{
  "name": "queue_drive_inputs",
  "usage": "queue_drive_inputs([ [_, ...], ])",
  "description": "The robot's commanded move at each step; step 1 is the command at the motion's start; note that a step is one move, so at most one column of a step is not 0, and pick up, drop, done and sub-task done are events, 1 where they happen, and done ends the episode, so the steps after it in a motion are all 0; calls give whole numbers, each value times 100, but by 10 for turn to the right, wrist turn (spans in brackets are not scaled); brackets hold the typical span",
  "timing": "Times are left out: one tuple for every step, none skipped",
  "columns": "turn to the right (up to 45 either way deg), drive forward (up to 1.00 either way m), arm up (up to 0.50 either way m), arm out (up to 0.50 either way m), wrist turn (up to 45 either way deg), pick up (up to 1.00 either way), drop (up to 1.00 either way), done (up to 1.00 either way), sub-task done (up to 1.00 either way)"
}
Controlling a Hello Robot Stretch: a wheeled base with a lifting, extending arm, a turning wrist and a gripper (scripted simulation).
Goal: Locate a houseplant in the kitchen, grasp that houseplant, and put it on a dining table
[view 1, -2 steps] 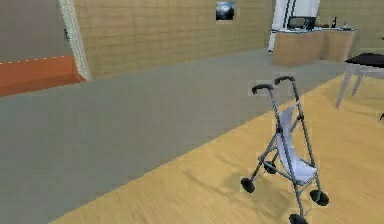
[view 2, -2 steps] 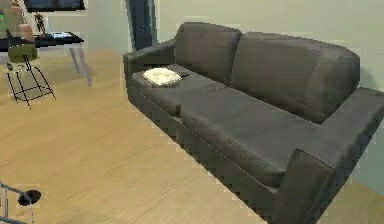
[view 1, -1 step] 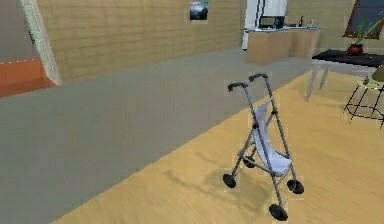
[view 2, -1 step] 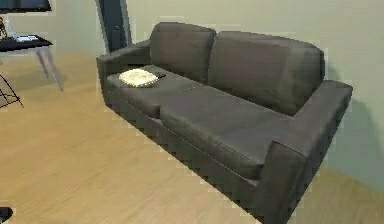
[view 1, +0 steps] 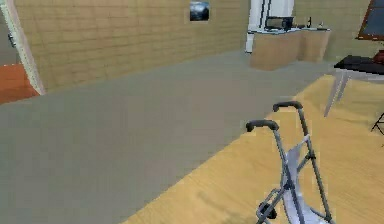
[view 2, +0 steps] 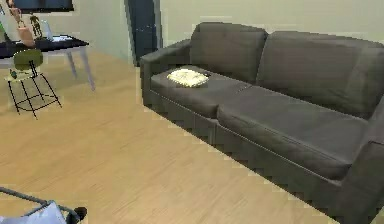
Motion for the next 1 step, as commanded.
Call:
queue_drive_inputs([
  [-420,0,0,0,0,0,0,0,0],
])
